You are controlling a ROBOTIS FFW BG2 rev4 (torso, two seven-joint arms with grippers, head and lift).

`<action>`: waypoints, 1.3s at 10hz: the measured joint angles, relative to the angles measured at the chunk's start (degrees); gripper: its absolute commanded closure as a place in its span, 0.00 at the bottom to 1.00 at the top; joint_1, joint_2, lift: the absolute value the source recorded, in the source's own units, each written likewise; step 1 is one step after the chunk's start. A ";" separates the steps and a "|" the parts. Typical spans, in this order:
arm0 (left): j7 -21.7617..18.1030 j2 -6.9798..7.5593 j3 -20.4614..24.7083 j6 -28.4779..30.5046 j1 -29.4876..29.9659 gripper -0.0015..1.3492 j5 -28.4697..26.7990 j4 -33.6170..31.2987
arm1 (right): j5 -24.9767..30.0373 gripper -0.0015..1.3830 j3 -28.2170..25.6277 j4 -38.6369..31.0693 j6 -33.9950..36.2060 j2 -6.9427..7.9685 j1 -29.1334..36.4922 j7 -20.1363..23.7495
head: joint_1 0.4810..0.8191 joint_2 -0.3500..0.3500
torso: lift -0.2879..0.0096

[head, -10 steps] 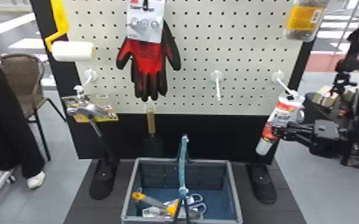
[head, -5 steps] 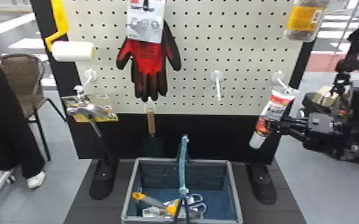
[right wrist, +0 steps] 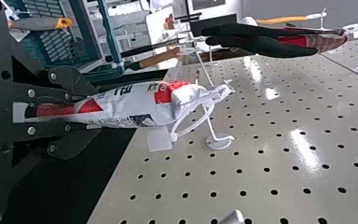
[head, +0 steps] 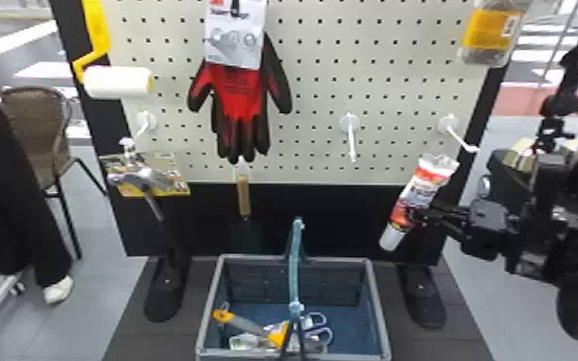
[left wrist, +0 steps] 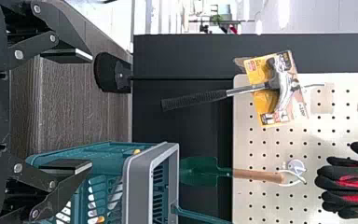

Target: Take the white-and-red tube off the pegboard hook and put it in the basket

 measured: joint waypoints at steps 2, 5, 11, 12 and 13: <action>0.00 0.00 0.02 0.03 0.00 0.35 0.00 0.00 | -1.33 0.87 0.66 1.76 -0.97 0.81 -0.28 -0.62 | 0.20 0.50 | 0.63; 0.00 0.00 0.07 -0.08 0.00 0.35 0.16 0.01 | -3.70 0.87 3.88 7.31 -1.79 1.81 -1.64 -0.58 | 0.20 0.50 | 0.63; 0.00 0.00 -0.20 0.26 0.11 0.35 0.18 0.04 | -8.24 0.87 8.52 17.44 -4.50 4.31 -3.07 -0.39 | 0.20 0.50 | 0.63; 0.00 0.00 -0.25 0.26 0.11 0.35 0.18 0.05 | -8.72 0.87 9.41 19.04 -4.75 4.65 -3.51 -0.11 | 0.20 0.50 | 0.63; 0.00 0.00 -0.22 0.27 0.11 0.35 0.20 0.04 | -9.17 0.87 10.44 20.43 -4.90 4.89 -3.93 0.10 | 0.20 0.50 | 0.63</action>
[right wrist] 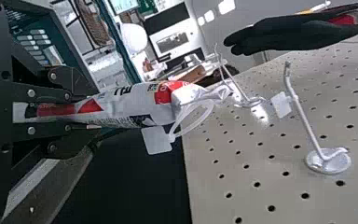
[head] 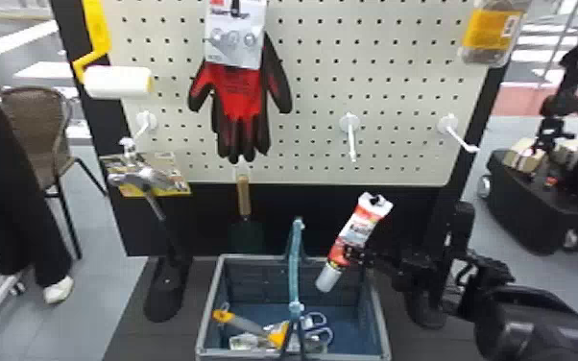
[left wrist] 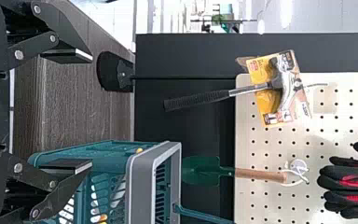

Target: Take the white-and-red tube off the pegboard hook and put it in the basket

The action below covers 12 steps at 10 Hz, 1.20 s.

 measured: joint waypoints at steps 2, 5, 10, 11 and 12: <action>0.00 0.00 -0.03 0.11 0.01 0.35 0.06 0.00 | -0.88 0.87 1.95 2.40 -0.12 0.37 -0.66 0.41 | 0.20 0.50 | 0.63; 0.00 0.00 -0.13 0.25 -0.09 0.35 0.06 -0.03 | -1.48 0.87 4.94 6.50 0.66 0.71 -2.14 2.53 | 0.20 0.50 | 0.63; 0.00 0.00 -0.29 0.22 -0.36 0.35 0.02 0.19 | -0.39 0.06 5.59 8.44 3.07 0.66 -3.77 3.46 | 0.20 0.50 | 0.63; 0.00 0.00 -0.30 0.19 -0.36 0.35 0.05 0.20 | -0.48 0.06 5.58 8.46 3.12 0.57 -3.85 3.44 | 0.20 0.50 | 0.63; 0.00 0.00 -0.30 0.12 -0.36 0.35 0.06 0.20 | -0.61 0.10 5.55 8.33 3.13 0.49 -3.92 3.45 | 0.20 0.50 | 0.63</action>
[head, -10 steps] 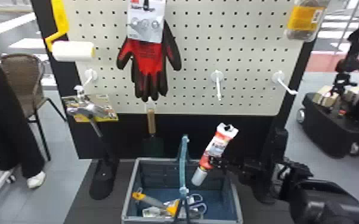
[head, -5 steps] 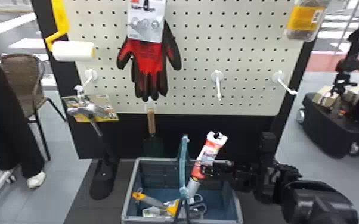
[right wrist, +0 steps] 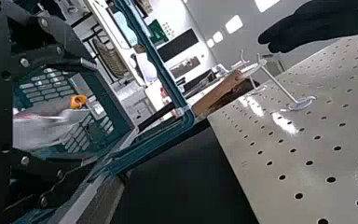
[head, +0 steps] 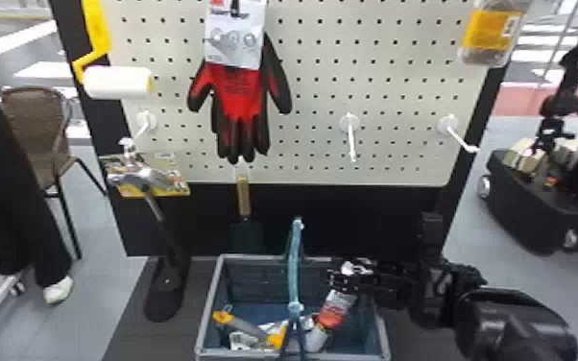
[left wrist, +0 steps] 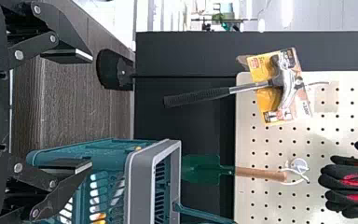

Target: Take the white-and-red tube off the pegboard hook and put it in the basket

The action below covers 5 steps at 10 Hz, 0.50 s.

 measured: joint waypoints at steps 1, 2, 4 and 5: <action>0.00 0.00 0.00 -0.03 0.00 0.35 0.00 0.00 | -0.06 0.11 -0.04 -0.10 -0.01 -0.03 -0.02 0.00 | 0.20 0.50 | 0.63; 0.00 0.00 0.00 -0.03 0.00 0.35 0.02 0.00 | -0.09 0.11 -0.06 -0.18 -0.07 -0.08 -0.02 0.00 | 0.20 0.50 | 0.63; 0.00 0.00 0.00 -0.04 0.00 0.35 0.07 0.00 | -0.25 0.12 -0.12 -0.29 -0.29 -0.16 -0.03 -0.03 | 0.20 0.50 | 0.63; 0.00 0.00 0.00 -0.04 0.00 0.35 0.08 0.00 | -0.33 0.12 -0.15 -0.35 -0.42 -0.20 -0.04 -0.09 | 0.20 0.50 | 0.63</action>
